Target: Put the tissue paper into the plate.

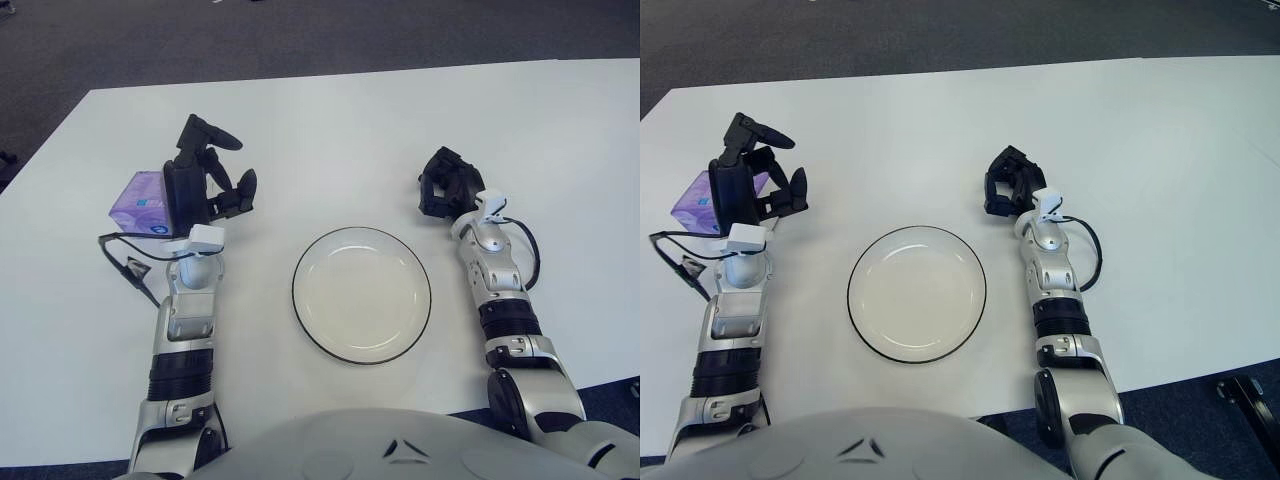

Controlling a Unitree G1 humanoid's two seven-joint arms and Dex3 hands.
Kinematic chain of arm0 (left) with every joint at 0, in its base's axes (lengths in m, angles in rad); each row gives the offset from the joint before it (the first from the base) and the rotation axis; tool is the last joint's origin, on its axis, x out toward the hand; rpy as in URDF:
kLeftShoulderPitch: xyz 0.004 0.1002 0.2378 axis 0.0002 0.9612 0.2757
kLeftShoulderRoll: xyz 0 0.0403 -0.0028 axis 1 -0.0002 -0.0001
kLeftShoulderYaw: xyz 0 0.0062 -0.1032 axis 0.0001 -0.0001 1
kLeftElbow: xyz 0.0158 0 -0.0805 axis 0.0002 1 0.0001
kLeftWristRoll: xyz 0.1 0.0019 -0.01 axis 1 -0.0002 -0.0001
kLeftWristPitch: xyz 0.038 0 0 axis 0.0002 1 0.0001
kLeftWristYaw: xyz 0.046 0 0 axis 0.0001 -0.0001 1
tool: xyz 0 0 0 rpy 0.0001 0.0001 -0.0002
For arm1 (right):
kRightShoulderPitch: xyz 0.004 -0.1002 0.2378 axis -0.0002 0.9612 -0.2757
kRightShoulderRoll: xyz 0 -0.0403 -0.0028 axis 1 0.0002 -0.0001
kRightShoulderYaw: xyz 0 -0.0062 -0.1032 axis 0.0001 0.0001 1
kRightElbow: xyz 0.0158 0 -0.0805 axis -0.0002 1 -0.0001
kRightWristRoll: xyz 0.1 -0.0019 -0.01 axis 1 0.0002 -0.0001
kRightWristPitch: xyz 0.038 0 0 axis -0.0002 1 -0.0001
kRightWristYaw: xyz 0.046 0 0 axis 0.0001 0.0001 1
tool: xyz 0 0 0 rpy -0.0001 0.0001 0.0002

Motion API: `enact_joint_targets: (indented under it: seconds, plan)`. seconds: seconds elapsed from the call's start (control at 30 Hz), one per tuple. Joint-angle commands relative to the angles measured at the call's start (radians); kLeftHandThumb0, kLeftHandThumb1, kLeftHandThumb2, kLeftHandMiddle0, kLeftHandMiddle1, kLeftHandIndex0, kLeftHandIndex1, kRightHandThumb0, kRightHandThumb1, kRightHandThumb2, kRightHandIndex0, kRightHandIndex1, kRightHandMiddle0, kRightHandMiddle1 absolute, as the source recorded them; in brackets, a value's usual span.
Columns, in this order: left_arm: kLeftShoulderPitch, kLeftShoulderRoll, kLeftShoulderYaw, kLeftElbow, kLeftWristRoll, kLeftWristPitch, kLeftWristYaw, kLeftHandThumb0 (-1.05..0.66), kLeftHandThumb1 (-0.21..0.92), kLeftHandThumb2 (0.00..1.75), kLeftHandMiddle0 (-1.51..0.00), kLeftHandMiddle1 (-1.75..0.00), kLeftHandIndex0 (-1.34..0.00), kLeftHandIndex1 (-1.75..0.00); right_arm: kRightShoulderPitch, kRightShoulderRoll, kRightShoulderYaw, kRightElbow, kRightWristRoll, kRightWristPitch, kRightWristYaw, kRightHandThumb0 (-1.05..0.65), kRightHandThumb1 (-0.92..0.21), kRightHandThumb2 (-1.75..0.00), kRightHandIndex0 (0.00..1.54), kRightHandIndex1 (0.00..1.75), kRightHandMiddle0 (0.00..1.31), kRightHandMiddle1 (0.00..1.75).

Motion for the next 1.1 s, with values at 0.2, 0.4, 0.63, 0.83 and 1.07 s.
enact_joint_targets:
  seconds: [0.2,0.4,0.63,0.83,1.07]
  plan:
    - [0.195,0.162,0.053,-0.055,0.283,-0.002,0.069,-0.43,0.49,1.1,-0.77,-1.6,-0.47,-1.75,0.159,0.012,-0.003,0.102,-0.017,0.027,-0.005,-0.49,-0.3,-1.33,1.28,1.75,0.62,1.75]
    - [0.213,0.245,0.065,-0.07,0.332,0.013,0.051,-0.41,0.61,0.95,-0.44,-1.45,-0.39,-1.75,0.159,0.013,-0.002,0.096,-0.016,0.036,-0.006,-0.49,-0.3,-1.33,1.29,1.75,0.63,1.75]
    - [0.238,0.384,0.087,-0.017,0.301,0.006,-0.007,-0.61,0.75,0.74,-0.22,-1.19,-0.17,-1.56,0.16,0.012,0.004,0.095,-0.014,0.039,-0.012,-0.49,-0.3,-1.33,1.28,1.75,0.63,1.75]
    - [0.265,0.487,0.099,-0.002,0.291,0.005,-0.057,-0.83,0.74,0.66,-0.06,-0.92,-0.02,-1.34,0.163,0.007,0.009,0.088,-0.009,0.04,-0.012,-0.49,-0.3,-1.34,1.28,1.75,0.63,1.75]
    - [0.308,0.607,0.124,-0.023,0.294,0.0,-0.144,-0.91,0.75,0.57,0.0,-0.57,0.0,-1.07,0.163,0.004,0.011,0.089,-0.006,0.038,-0.008,-0.49,-0.3,-1.34,1.28,1.75,0.63,1.75]
